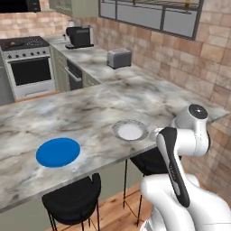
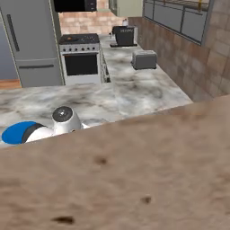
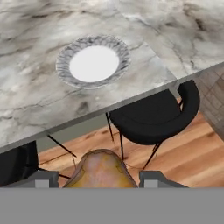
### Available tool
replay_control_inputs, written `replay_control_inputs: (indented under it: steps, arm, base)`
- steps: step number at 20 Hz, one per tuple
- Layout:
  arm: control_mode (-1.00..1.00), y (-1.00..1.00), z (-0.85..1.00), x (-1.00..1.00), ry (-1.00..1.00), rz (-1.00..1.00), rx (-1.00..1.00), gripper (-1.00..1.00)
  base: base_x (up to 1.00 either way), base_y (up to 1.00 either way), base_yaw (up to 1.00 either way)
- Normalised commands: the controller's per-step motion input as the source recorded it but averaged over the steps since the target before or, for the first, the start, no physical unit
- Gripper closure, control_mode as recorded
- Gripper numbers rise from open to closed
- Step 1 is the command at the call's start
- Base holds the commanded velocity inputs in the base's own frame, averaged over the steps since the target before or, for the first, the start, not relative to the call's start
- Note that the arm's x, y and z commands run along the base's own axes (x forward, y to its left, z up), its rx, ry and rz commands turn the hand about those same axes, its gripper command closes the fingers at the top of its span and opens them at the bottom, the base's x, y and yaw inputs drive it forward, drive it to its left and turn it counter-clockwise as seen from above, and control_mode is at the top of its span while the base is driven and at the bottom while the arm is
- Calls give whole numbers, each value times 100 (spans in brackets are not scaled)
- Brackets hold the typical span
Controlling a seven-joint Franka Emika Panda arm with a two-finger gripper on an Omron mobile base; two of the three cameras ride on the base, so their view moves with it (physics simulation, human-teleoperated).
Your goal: Take the chicken drumsticks from the pan and place one on each plate on the dining counter.
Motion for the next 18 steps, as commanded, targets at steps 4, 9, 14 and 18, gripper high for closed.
replay_control_inputs:
  steps: [4, 9, 14, 18]
  arm:
    - [100, 0, 0, 0, 0, 0, 0, 100]
    - [100, 0, 0, 0, 0, 0, 0, 100]
    - [100, 0, 0, 0, 0, 0, 0, 100]
    - [-100, -12, 0, 18, 2, 9, 0, 100]
  base:
    - [35, -43, 20]
    - [42, -35, 19]
    - [52, -27, 19]
    - [21, -13, 9]
